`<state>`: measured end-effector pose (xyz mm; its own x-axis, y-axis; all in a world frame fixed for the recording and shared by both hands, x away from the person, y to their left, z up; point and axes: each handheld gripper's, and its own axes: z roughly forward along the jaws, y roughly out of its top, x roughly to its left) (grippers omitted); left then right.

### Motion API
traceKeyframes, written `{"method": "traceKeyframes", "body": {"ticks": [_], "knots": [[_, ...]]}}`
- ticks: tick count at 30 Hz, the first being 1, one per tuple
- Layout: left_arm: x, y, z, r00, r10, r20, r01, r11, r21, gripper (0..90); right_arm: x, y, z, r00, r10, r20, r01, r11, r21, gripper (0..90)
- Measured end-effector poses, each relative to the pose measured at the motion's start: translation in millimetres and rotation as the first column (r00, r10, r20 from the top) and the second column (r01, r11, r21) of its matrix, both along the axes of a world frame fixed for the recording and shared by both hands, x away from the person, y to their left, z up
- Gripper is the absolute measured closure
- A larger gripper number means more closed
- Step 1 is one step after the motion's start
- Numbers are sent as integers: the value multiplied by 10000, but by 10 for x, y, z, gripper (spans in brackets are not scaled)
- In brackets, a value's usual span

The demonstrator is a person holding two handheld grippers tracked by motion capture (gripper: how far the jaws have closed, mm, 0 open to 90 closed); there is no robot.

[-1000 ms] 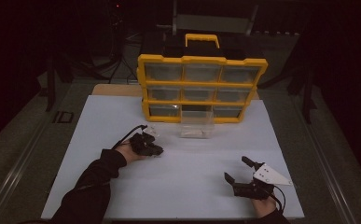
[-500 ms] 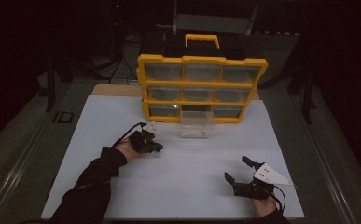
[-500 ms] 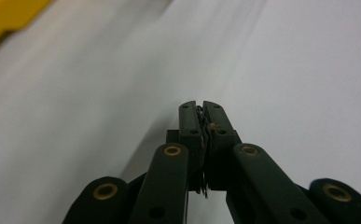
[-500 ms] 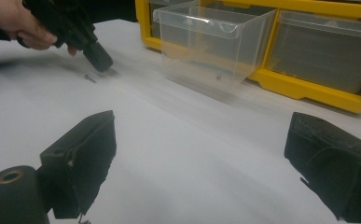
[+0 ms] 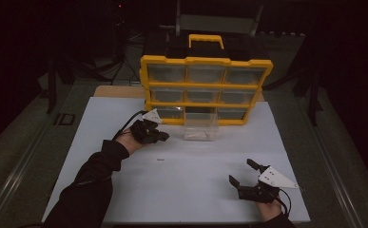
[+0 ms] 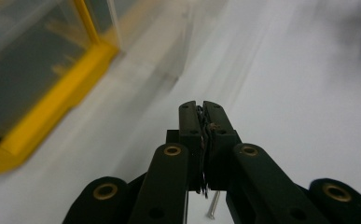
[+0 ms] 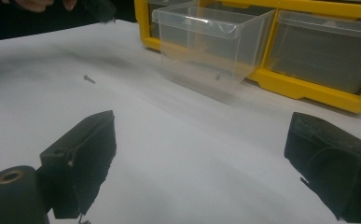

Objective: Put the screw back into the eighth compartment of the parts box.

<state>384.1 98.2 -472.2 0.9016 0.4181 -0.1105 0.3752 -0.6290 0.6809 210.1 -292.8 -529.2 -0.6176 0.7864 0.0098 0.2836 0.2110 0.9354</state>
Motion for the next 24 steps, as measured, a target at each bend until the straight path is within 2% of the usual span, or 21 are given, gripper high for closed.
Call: {"method": "traceKeyframes", "body": {"ticks": [12,15,19,24], "knots": [[96,-124,376,9986,105,524,-85,9992,-395,870,1,0,-1,10000,8,-14,-8,10000,13,91],[120,-177,438,9983,169,563,-138,9984,-555,870,1,0,-2,10000,3,-22,-3,10000,18,91],[151,-259,505,9978,197,628,-162,9983,-553,870,1,-2,-2,10000,-5,-12,5,10000,14,91],[190,-365,541,9967,475,653,-440,9976,-536,870,1,3,0,10000,34,21,-34,10000,-9,91]]}}
